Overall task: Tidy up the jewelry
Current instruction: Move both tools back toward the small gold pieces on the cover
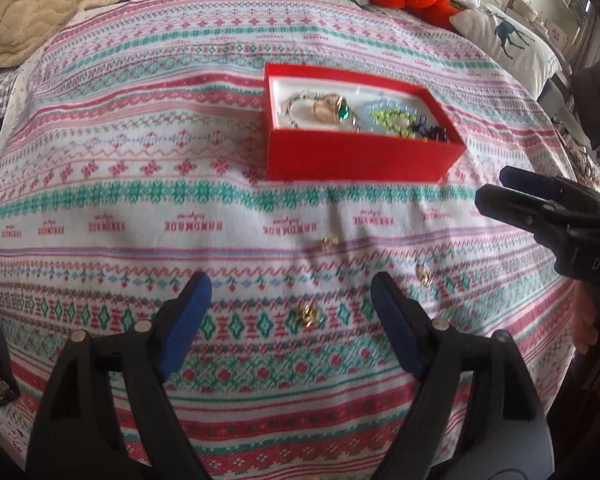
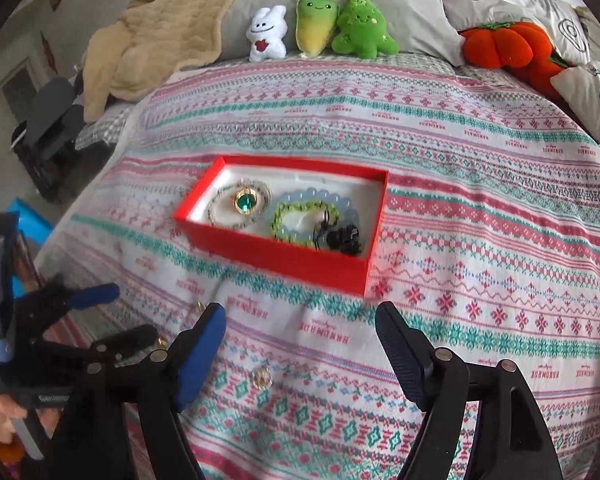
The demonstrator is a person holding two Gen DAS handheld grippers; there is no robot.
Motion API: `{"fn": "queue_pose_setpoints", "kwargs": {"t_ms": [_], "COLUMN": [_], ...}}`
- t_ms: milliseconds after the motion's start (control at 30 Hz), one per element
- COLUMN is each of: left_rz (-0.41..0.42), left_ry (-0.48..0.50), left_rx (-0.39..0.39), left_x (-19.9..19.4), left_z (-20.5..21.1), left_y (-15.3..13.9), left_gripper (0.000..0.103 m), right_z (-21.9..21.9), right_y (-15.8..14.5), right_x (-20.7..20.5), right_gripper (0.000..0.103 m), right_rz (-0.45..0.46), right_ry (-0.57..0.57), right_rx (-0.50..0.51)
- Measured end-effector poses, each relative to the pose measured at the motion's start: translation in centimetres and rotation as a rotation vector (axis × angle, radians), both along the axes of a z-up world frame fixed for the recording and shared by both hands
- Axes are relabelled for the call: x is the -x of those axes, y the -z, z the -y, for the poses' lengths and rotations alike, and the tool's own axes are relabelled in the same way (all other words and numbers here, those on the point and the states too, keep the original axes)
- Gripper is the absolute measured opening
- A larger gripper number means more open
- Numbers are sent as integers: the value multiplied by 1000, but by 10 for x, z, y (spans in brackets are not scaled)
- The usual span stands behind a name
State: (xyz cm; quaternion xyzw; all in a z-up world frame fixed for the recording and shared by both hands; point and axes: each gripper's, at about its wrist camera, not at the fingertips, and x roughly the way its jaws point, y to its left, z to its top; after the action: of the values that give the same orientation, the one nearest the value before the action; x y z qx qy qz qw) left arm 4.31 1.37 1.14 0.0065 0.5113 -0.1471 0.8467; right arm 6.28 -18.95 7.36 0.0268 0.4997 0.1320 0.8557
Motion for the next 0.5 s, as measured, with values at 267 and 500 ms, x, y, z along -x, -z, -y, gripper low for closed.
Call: {"fn": "queue_pose_setpoints", "kwargs": {"t_ms": [267,500], "left_rz": [-4,44], "left_ry": [65,133], "left_rx": [-23,-28], "left_x": [16,28], "left_z": [-8,-6], "left_y": [21,25], "left_gripper": [82,82], "right_z": [-9,-14], "right_y": [35,49], "right_x": [29,47], "right_gripper": [79,79], "right_rz": [-44,-55], "right_ry": [-94,-145], "right_rx": [95,113]}}
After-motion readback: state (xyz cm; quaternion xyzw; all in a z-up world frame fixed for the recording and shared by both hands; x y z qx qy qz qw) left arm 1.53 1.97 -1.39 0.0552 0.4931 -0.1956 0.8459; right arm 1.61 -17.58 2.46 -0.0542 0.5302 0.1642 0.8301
